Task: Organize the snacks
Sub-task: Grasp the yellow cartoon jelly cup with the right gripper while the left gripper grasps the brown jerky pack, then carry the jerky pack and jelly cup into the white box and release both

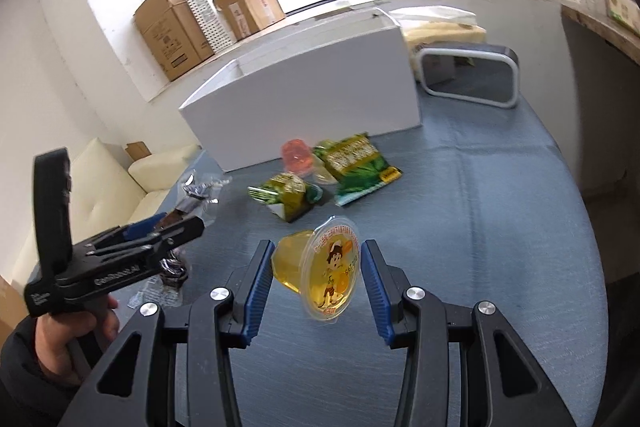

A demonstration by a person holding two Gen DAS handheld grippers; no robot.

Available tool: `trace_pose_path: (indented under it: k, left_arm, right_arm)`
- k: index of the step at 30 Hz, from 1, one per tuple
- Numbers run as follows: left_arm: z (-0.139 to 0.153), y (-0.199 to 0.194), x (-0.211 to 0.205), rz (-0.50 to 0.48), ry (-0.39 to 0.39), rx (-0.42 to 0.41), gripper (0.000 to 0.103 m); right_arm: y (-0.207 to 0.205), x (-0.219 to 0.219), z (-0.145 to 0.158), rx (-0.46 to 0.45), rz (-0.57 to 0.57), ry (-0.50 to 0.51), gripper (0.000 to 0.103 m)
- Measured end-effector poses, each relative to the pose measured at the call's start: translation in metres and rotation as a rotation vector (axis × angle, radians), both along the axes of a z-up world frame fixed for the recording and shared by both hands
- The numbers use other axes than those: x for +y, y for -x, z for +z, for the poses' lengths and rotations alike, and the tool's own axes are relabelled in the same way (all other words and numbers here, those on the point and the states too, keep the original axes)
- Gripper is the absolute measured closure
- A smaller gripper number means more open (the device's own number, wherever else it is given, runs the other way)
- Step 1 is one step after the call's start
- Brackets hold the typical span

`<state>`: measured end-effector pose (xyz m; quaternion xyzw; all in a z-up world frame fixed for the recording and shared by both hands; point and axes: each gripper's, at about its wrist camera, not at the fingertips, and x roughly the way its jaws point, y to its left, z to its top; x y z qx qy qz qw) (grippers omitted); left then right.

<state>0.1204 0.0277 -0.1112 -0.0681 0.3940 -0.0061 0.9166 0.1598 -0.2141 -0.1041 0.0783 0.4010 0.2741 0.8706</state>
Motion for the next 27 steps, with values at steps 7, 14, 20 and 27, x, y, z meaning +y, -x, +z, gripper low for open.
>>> trace_pose_path:
  k: [7,14,20,27]
  left_arm:
    - [0.035,0.005,0.011,-0.019,0.005,-0.071,0.027]
    - [0.075,-0.019,0.016,-0.028,-0.018,-0.144,0.027]
    - [0.109,-0.061,0.023,-0.033,-0.057,-0.207,0.027]
    - [0.13,-0.136,0.038,-0.018,-0.07,-0.229,0.027]
  right_arm:
    - [-0.012,0.02,0.026,-0.066,0.033,0.023,0.055]
    - [-0.052,0.039,0.064,-0.151,0.05,0.037,0.055]
    - [-0.101,0.049,0.091,-0.172,0.048,-0.014,0.055]
    - [-0.168,0.074,0.104,-0.177,0.034,0.016,0.055]
